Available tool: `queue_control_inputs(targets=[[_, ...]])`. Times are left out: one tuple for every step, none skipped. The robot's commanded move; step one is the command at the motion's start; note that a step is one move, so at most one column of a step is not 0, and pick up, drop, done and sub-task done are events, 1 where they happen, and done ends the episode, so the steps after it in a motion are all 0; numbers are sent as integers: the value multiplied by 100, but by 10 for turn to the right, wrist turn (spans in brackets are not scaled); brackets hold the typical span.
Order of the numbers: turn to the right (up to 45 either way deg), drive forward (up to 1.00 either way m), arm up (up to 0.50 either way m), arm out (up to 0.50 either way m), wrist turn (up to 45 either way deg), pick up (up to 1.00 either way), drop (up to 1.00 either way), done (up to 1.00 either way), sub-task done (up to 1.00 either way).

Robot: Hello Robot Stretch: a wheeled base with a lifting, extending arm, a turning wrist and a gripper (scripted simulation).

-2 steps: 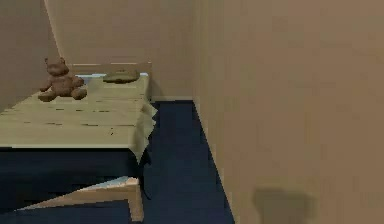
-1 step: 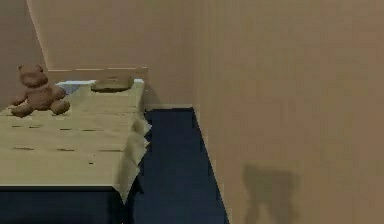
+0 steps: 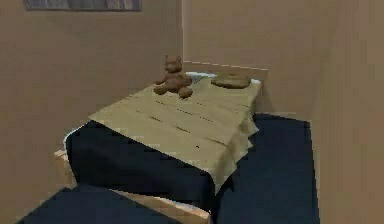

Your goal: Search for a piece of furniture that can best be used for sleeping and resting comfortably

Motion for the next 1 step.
queue_control_inputs(targets=[[0,0,0,0,0,0,0,100,0]])
